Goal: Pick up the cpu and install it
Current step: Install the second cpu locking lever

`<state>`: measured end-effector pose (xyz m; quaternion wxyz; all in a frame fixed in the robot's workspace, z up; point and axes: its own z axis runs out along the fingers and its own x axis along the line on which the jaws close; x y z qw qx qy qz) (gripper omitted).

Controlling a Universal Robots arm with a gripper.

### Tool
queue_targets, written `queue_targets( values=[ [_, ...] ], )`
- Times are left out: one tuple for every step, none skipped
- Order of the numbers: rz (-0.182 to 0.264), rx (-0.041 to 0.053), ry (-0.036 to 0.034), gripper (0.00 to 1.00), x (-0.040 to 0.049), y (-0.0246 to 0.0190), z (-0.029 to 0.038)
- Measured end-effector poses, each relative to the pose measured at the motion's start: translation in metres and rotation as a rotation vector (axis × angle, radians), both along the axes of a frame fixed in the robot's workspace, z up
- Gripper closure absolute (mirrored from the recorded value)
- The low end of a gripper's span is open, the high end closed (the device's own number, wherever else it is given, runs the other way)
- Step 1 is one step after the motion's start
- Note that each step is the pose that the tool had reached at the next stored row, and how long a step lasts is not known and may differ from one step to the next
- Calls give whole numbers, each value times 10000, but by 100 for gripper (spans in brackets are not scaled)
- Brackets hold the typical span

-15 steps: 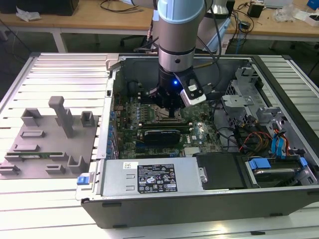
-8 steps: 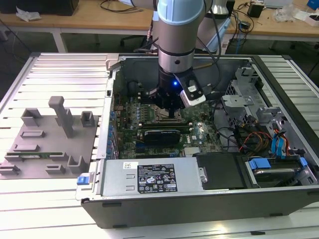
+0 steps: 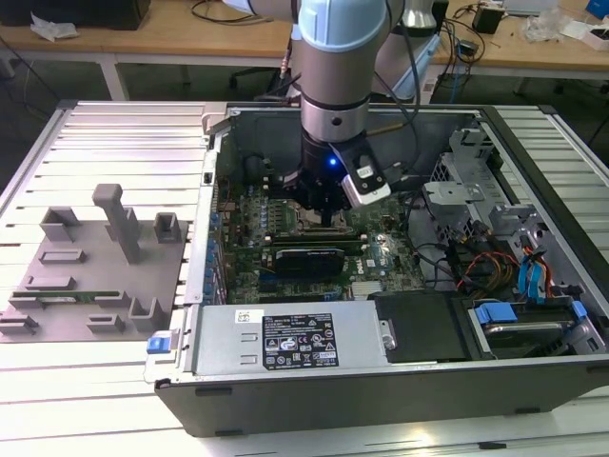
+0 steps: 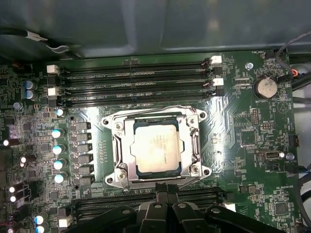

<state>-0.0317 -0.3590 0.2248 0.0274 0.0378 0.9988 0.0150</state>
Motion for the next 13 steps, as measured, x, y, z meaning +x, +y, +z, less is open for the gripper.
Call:
queue_targets(
  values=[
    [-3, -5, 2, 89, -5, 3, -5],
    [-1, -9, 2, 89, -6, 3, -6],
    [-2, -10, 1, 89, -9, 4, -8],
    [-2, -11, 1, 89, -15, 4, -10],
    [-1, -8, 0, 89, -22, 4, -13],
    [-1, -8, 0, 89, -29, 4, -15],
    [0, -8, -3, 89, -56, 5, -20],
    [-2, -8, -3, 89, -85, 5, -25],
    [-2, -8, -2, 89, -101, 5, -26],
    [-2, -8, -3, 89, -111, 5, -26],
    [-2, -9, -2, 89, -119, 5, -26],
    [-1, -9, -2, 89, -122, 2, -26],
    [1, -9, -2, 89, -123, -3, -26]
  ],
)
